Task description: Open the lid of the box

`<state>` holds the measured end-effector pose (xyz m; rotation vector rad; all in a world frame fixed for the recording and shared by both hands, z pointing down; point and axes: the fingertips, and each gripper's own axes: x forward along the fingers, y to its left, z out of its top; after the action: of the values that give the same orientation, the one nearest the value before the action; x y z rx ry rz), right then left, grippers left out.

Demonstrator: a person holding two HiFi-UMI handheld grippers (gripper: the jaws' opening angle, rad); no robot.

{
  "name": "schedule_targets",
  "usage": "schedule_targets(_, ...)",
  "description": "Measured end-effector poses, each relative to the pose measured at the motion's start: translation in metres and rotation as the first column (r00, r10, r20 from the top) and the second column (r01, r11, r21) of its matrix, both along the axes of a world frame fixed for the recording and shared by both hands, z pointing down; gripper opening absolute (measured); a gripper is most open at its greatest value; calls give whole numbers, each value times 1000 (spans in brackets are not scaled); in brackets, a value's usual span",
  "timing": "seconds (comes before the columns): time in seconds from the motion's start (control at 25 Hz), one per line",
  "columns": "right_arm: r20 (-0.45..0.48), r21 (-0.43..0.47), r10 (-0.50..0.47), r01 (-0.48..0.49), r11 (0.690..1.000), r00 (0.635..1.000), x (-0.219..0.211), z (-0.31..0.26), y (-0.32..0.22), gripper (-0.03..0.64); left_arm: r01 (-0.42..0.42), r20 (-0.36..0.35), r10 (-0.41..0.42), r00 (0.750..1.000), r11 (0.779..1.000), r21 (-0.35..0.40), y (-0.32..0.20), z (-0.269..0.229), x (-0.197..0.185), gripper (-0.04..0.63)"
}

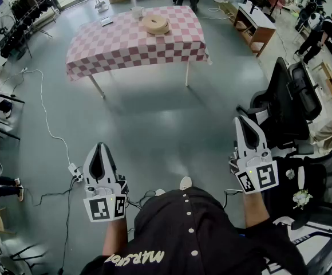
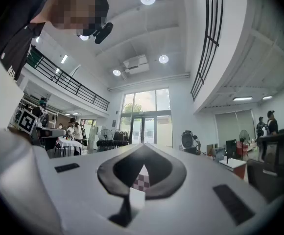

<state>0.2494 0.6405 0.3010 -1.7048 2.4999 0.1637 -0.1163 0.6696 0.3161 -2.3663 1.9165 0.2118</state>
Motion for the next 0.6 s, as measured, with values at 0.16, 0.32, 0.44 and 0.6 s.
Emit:
schedule_targets(0.16,-5,-3,-4,4,1000,1000,-1,-1,3,2,-2,2,2,1000,1000,-3,2,0,1,6)
schedule_targets(0.32,-17,-9,0,0,1000,1000,-4,-1,1,2,-6,2,6,1000,1000,-1,0,-2,0,6)
schedule_targets(0.44,-1,-11,13,-13,1000,1000,0,-1,-1,2,-7,2,7,1000,1000,0,-2,-2,0,6)
schedule_targets(0.6,47,-15,-3,4,1000,999,2,-2,-1,3,-6,2,6,1000,1000,-1,-4,-3,2,6)
